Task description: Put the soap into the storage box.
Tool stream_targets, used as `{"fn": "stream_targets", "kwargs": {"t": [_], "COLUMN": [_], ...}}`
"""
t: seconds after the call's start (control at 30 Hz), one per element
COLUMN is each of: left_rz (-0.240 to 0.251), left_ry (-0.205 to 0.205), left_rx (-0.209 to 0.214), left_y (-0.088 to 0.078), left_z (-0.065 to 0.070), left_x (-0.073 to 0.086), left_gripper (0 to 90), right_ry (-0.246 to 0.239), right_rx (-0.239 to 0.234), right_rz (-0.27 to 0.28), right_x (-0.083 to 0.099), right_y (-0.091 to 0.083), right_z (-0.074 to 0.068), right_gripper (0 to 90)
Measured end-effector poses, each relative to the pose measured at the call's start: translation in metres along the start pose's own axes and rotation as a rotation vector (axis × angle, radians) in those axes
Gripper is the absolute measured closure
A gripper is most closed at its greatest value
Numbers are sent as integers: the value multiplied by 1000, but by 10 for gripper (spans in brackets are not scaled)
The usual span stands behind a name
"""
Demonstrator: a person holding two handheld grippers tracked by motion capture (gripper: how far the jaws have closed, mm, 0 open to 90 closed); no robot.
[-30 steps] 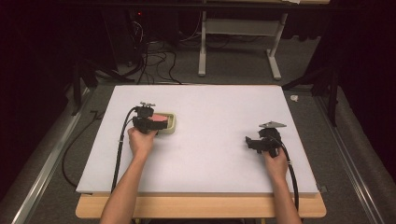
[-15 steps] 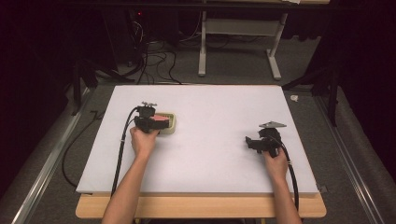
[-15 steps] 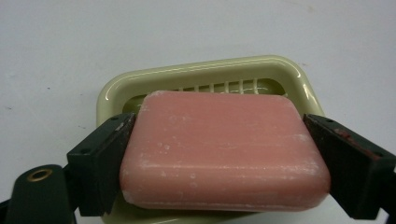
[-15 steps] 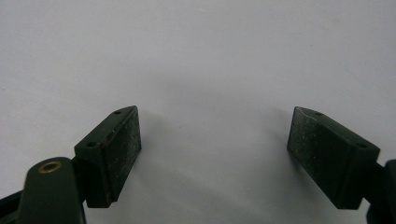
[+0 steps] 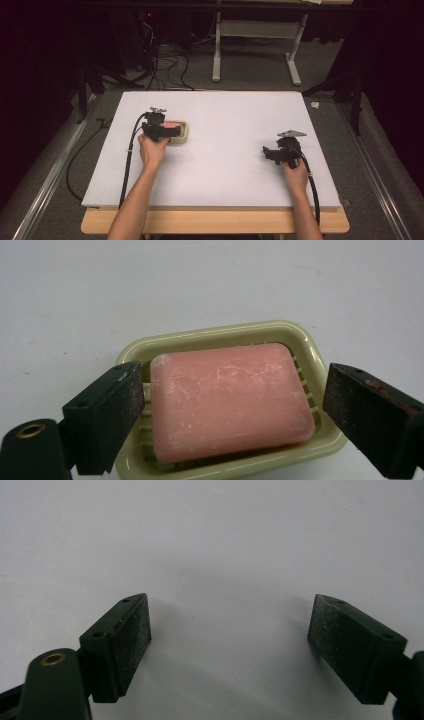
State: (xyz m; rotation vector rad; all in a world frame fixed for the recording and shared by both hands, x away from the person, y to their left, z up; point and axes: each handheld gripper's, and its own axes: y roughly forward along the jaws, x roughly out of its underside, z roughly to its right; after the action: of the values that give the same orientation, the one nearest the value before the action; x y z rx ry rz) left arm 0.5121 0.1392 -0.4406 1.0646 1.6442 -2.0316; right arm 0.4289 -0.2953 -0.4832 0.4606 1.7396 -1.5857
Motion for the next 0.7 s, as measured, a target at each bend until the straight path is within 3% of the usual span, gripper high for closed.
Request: {"fn": "stream_targets", "kwargs": {"t": [0.7], "left_rz": [71], "left_ry": [72], "left_rx": [37], "left_y": [-38], "left_z": [7], "left_x": [-2], "left_gripper": [130], "right_ry": [0], "right_rx": [0], "right_rz": [2], "right_x": [0], "right_y": [0], "right_z": [0], "right_gripper": [182]}}
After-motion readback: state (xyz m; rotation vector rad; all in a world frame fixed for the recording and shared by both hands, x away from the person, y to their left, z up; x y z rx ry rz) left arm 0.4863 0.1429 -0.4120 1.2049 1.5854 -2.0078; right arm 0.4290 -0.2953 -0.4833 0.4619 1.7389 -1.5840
